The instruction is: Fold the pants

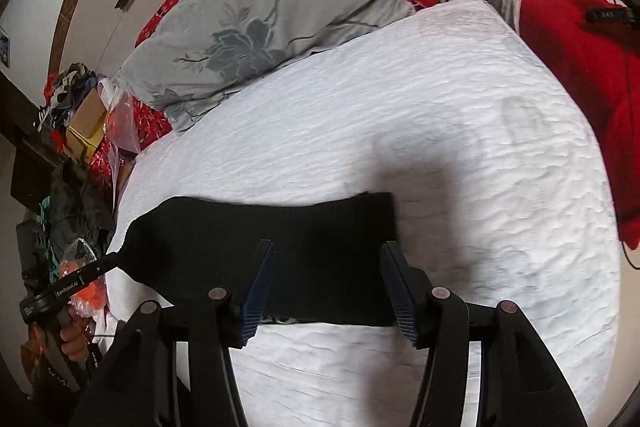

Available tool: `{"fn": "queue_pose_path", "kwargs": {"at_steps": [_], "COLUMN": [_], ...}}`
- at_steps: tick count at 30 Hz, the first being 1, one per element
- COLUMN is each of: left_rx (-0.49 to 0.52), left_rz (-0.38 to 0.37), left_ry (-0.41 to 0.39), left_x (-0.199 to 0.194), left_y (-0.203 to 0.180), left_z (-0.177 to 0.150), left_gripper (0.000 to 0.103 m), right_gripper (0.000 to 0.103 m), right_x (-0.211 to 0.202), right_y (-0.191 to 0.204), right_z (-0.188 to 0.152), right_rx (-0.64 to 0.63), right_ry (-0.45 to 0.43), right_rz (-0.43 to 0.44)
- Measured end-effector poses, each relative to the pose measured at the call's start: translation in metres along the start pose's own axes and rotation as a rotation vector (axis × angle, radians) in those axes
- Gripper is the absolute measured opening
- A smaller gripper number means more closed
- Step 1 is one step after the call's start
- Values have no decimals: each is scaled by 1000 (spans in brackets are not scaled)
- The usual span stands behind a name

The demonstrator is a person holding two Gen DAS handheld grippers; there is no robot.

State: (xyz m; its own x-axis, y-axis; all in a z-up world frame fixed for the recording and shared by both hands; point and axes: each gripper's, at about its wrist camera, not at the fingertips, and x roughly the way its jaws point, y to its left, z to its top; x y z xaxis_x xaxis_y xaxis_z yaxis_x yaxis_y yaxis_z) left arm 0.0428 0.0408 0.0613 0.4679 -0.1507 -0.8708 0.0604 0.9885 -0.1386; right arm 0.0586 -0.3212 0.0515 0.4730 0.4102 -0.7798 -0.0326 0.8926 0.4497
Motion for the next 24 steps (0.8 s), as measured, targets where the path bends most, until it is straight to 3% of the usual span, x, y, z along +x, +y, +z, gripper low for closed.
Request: {"fn": "queue_pose_path", "kwargs": {"at_steps": [4, 9, 13, 17, 18, 20, 21, 24], "left_rx": [-64, -182, -254, -323, -345, -391, -418, -502], "left_rz": [-56, -204, -268, -288, -294, -304, -310, -354], "left_ry": [59, 227, 299, 318, 320, 317, 313, 308], "left_x": [15, 60, 82, 89, 91, 93, 94, 97], "left_y": [-39, -94, -112, -108, -106, -102, -101, -104], "left_z": [-2, -25, -42, -47, -47, -47, -47, -50], "left_gripper": [26, 26, 26, 26, 26, 26, 26, 26], "right_gripper": [64, 66, 66, 65, 62, 38, 8, 8], "right_x": [-5, 3, 21, 40, 44, 59, 63, 65], "right_y": [-22, -52, -66, -64, -63, -57, -53, -38], "right_z": [0, 5, 9, 14, 16, 23, 25, 43], "right_rx": [-1, 85, 135, 127, 123, 87, 69, 9], "right_ry": [14, 38, 72, 84, 88, 121, 136, 99], "right_rz": [1, 52, 120, 157, 160, 141, 141, 116]}}
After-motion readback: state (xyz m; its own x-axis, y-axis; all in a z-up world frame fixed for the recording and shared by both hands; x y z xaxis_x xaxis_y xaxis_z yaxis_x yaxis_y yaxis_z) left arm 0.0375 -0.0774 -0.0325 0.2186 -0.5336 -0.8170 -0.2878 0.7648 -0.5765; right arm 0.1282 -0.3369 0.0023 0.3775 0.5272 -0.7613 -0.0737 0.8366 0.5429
